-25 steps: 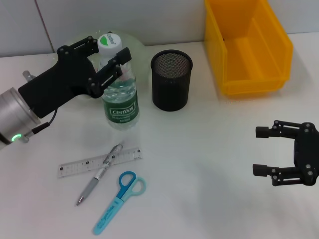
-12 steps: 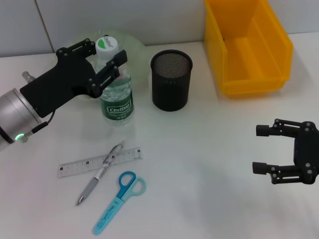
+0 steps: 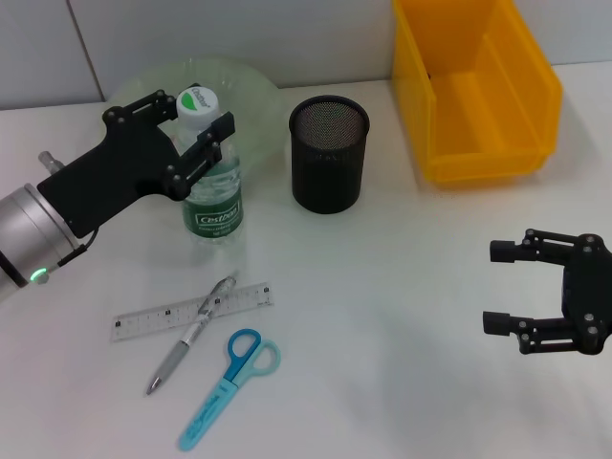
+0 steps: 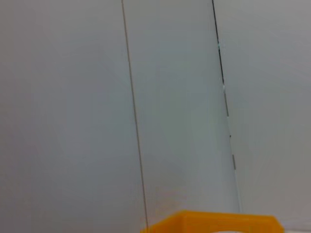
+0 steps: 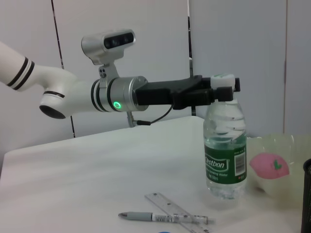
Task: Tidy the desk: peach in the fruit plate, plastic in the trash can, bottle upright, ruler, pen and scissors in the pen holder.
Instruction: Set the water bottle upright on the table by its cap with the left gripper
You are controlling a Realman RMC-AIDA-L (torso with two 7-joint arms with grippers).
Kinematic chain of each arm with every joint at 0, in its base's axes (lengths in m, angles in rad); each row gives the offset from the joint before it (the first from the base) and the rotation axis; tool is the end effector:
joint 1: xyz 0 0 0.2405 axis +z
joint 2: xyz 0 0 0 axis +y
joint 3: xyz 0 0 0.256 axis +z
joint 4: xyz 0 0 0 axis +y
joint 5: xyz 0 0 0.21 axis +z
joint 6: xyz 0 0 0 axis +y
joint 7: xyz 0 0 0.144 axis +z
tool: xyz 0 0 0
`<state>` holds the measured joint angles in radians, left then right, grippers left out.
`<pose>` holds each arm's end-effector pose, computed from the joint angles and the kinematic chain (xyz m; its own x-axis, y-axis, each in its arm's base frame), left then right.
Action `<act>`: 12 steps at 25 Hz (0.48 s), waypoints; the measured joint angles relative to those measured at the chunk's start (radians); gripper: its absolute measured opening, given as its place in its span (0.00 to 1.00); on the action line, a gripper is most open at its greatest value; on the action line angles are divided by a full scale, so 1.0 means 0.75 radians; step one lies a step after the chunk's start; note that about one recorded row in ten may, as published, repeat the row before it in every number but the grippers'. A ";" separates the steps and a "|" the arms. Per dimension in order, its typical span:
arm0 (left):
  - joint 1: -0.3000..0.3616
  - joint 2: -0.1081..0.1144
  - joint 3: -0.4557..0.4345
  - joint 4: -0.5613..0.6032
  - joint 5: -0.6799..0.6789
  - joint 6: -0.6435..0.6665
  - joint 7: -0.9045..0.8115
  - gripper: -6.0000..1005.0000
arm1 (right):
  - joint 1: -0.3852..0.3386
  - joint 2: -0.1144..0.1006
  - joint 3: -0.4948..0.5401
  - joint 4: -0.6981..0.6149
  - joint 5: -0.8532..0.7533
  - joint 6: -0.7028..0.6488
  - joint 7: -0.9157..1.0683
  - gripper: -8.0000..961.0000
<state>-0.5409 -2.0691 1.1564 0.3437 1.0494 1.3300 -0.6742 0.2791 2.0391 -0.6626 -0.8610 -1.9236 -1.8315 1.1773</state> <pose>-0.2324 0.3545 -0.0258 0.7163 -0.1359 0.6844 0.3419 -0.7866 -0.5141 0.3015 0.2574 0.0562 0.8500 -0.1379 -0.5084 -0.2940 -0.9250 -0.2406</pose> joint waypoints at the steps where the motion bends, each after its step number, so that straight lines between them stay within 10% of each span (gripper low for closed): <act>1: 0.000 0.000 0.000 -0.001 0.000 -0.003 0.001 0.44 | 0.000 0.000 0.000 0.000 0.000 0.000 0.000 0.86; 12: 0.003 -0.001 -0.014 -0.011 -0.003 -0.057 0.030 0.44 | 0.008 0.014 0.000 -0.001 0.000 0.000 0.001 0.86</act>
<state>-0.5384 -2.0698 1.1460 0.3354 1.0473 1.2871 -0.6520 0.2853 2.0494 -0.6626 -0.8619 -1.9236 -1.8316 1.1780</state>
